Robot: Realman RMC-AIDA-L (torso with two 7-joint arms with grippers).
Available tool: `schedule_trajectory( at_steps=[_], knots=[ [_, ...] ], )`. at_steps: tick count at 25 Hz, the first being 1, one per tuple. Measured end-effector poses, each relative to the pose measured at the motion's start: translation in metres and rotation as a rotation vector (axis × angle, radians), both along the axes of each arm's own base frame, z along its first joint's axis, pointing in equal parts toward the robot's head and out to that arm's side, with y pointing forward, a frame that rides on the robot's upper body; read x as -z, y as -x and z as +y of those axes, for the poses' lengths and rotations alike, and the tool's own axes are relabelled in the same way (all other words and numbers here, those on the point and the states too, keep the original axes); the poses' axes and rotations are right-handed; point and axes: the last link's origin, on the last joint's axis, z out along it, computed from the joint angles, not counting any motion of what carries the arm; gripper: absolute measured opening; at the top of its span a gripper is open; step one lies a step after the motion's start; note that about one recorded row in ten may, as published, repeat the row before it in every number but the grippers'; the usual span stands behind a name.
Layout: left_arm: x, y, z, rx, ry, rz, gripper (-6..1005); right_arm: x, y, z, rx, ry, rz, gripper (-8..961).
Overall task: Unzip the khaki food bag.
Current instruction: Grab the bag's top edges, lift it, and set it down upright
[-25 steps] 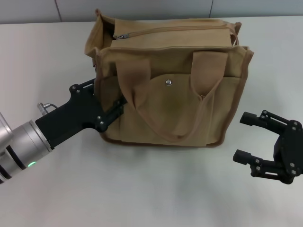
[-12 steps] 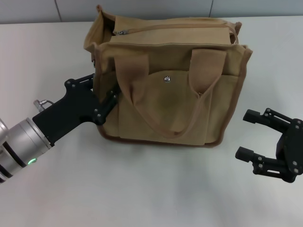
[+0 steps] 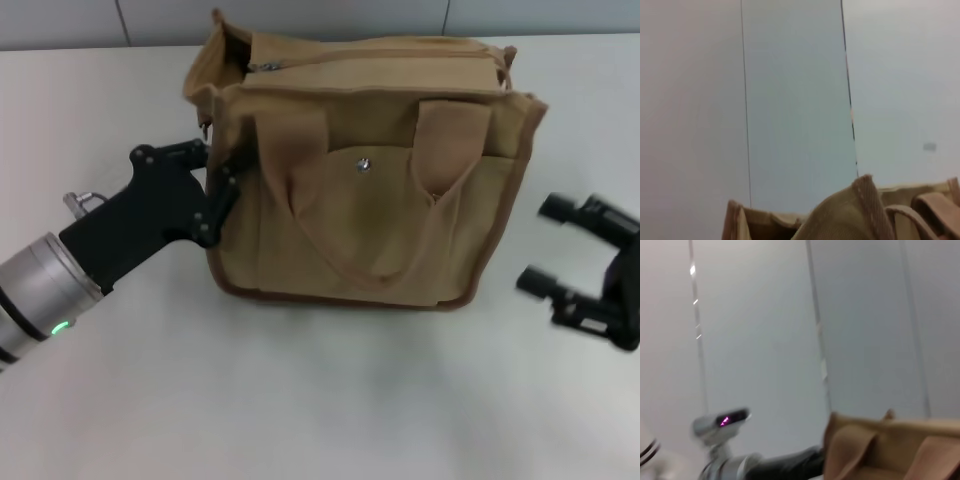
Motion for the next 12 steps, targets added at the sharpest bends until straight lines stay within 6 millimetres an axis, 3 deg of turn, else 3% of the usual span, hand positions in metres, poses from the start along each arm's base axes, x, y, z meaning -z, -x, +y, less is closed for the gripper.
schedule_trajectory(
  at_steps=[6,12],
  knots=[
    [-0.007,-0.014,0.013,0.067,-0.02,-0.001,87,-0.023,-0.004,0.0,0.088,-0.259,0.169,839],
    [-0.022,-0.022,0.017,0.137,-0.059,-0.019,76,-0.036,-0.007,-0.001,0.121,-0.37,0.244,839]
  ],
)
